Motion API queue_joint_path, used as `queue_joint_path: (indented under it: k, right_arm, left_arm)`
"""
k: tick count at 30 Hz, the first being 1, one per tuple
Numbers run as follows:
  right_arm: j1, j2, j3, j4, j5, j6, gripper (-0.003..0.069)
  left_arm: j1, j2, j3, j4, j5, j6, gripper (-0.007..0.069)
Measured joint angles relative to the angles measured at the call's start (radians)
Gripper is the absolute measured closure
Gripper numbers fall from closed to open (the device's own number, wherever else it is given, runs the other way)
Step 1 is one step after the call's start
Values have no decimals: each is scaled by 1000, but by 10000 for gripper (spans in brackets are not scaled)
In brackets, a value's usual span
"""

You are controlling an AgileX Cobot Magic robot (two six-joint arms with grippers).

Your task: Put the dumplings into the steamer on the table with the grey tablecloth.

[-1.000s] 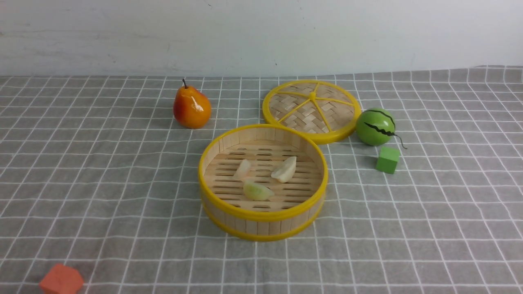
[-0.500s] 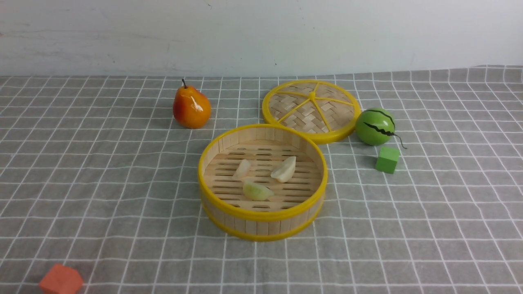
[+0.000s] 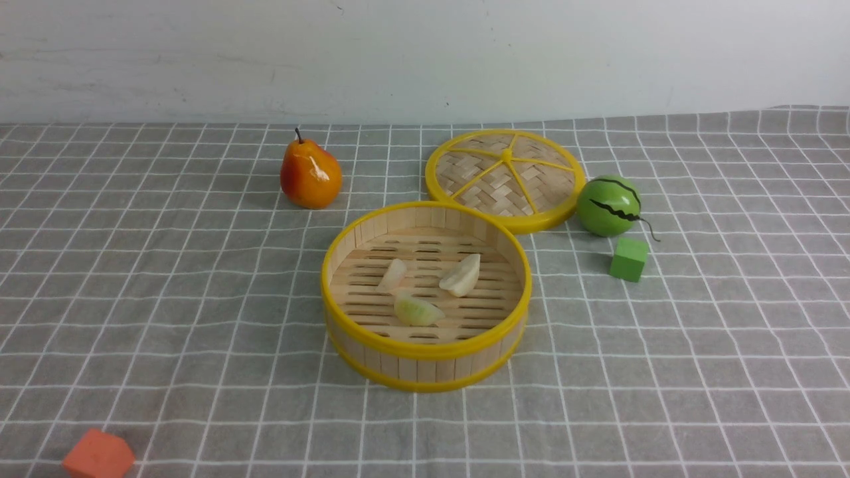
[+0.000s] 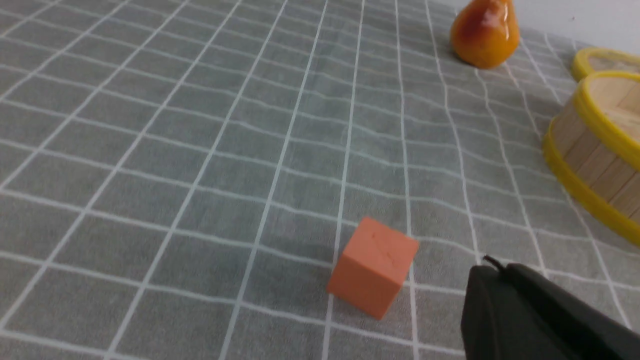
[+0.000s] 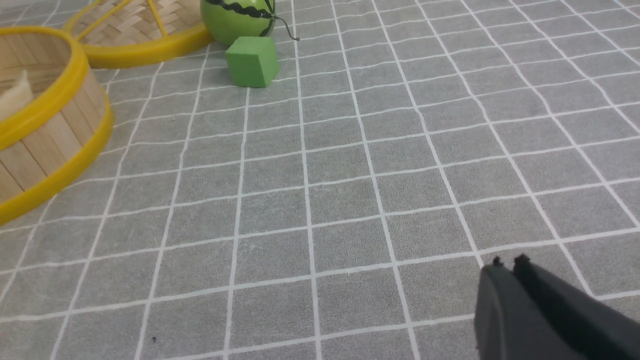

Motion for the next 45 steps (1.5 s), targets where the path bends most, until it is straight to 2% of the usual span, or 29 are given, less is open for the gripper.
queue_joint_path:
  k: [8,45]
  right_arm:
    - [0,0,0,0,0,0,618]
    - [0,0,0,0,1,0,564]
  left_arm:
    - [0,0,2,4,14,52,638]
    - [0,0,2,5,15,53,638]
